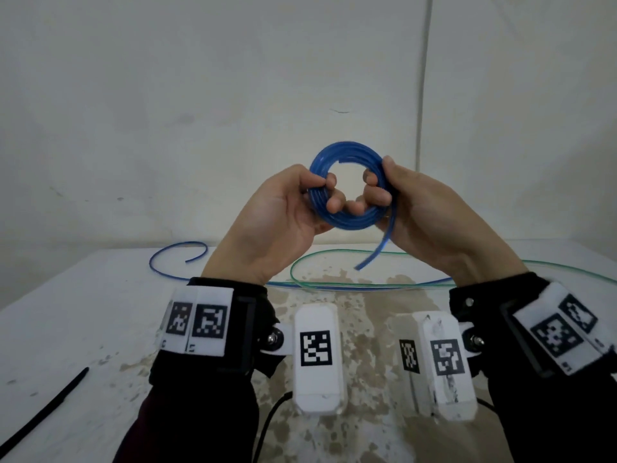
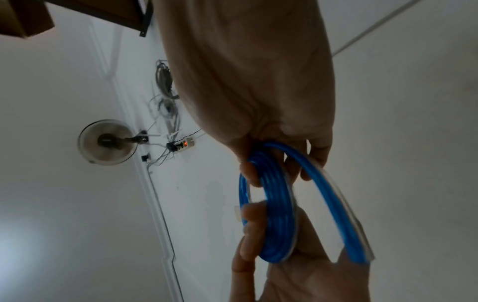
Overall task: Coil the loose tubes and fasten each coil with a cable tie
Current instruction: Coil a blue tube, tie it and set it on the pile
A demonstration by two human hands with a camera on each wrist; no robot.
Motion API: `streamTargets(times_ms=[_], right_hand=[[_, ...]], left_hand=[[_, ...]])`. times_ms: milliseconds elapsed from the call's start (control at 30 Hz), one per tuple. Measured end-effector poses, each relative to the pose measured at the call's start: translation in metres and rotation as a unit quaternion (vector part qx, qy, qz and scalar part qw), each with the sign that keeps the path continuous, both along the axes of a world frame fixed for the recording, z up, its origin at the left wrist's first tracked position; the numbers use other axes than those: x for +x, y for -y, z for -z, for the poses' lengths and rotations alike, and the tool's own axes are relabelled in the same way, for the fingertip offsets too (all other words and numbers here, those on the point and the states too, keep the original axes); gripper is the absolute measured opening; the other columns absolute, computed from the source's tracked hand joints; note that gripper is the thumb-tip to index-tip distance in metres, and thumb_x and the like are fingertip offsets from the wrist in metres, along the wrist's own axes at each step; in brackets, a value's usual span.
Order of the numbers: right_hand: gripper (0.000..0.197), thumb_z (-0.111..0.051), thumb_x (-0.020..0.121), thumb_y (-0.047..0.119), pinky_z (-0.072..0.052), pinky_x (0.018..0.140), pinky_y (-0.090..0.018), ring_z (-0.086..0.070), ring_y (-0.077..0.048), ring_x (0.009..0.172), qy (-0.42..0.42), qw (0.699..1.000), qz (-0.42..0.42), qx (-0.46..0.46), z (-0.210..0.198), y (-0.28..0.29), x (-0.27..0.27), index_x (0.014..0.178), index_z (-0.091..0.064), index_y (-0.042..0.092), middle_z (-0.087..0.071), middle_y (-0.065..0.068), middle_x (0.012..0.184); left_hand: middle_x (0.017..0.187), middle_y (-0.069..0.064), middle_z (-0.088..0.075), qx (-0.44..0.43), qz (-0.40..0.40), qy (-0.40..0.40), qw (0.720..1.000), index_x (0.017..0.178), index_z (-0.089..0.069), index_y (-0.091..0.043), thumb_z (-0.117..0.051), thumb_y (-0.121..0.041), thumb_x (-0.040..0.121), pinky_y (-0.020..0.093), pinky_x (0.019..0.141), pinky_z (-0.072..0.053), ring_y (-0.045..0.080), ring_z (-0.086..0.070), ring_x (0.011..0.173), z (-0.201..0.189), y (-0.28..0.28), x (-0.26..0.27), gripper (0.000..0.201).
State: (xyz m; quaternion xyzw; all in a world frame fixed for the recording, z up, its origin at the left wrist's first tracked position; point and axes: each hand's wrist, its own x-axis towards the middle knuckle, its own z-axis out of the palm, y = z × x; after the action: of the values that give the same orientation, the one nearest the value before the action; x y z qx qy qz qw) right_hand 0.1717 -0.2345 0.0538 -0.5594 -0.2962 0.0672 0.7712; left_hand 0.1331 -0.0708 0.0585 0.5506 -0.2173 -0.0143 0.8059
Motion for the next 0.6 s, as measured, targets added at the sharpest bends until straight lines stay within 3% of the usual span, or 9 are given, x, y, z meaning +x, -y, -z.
streamTargets(times_ms=[167,267,333,400,500,600], right_hand=[[0.036,-0.031,0.104,0.028,-0.034,0.060,-0.015,-0.034,-0.008,0.057,0.148,0.961,0.083,-0.217,-0.003,0.007,-0.010,0.077,-0.049,0.012,-0.035,0.008,0.055],[0.033,-0.034,0.103,0.029,-0.032,0.054,-0.018,-0.032,-0.008,0.054,0.147,0.942,0.093,-0.286,-0.002,0.004,-0.016,0.086,-0.049,0.005,-0.036,0.006,0.057],[0.027,-0.036,0.102,0.030,-0.037,0.057,-0.018,-0.035,-0.007,0.050,0.116,0.941,0.114,-0.296,0.001,0.000,-0.017,0.087,-0.045,0.009,-0.044,0.004,0.057],[0.022,-0.037,0.102,0.028,-0.041,0.066,-0.026,-0.037,-0.009,0.051,0.080,0.948,0.120,-0.285,0.004,-0.003,-0.014,0.087,-0.043,0.013,-0.050,0.005,0.055],[0.014,-0.037,0.100,0.017,-0.042,0.066,-0.028,-0.039,-0.011,0.051,0.061,0.967,0.118,-0.216,0.003,-0.005,-0.008,0.094,-0.047,0.009,-0.051,-0.005,0.061],[0.024,-0.034,0.102,0.014,-0.050,0.066,-0.028,-0.052,-0.014,0.060,0.065,0.978,0.102,-0.170,0.000,0.000,-0.006,0.093,-0.056,0.007,-0.057,-0.003,0.063]], left_hand=[[0.051,0.005,-0.040,0.116,-0.006,-0.016,0.993,0.086,-0.048,-0.006,-0.032,-0.018,0.092,0.027,0.056,-0.043,0.023,-0.045,0.050,0.001,-0.002,0.002,0.021],[0.049,0.004,-0.041,0.248,-0.021,0.003,0.969,0.081,-0.050,-0.004,-0.040,-0.030,0.097,0.025,0.051,-0.043,0.020,-0.043,0.043,0.004,0.004,0.003,0.032],[0.049,0.003,-0.042,0.316,-0.021,0.019,0.948,0.075,-0.053,-0.006,-0.041,-0.036,0.098,0.022,0.050,-0.042,0.017,-0.043,0.043,0.008,0.008,0.002,0.039],[0.049,-0.001,-0.034,0.320,-0.013,0.029,0.947,0.072,-0.051,-0.005,-0.039,-0.033,0.100,0.018,0.047,-0.035,0.012,-0.033,0.043,0.011,0.010,0.001,0.041],[0.063,0.003,-0.018,0.268,-0.051,0.048,0.961,0.074,-0.045,-0.006,-0.037,-0.027,0.102,0.015,0.042,-0.022,0.010,-0.018,0.047,0.012,0.011,0.004,0.036],[0.056,-0.002,-0.021,0.192,-0.103,0.065,0.974,0.071,-0.043,-0.007,-0.036,-0.026,0.102,0.014,0.041,-0.019,0.007,-0.018,0.044,0.009,0.007,0.007,0.037]])
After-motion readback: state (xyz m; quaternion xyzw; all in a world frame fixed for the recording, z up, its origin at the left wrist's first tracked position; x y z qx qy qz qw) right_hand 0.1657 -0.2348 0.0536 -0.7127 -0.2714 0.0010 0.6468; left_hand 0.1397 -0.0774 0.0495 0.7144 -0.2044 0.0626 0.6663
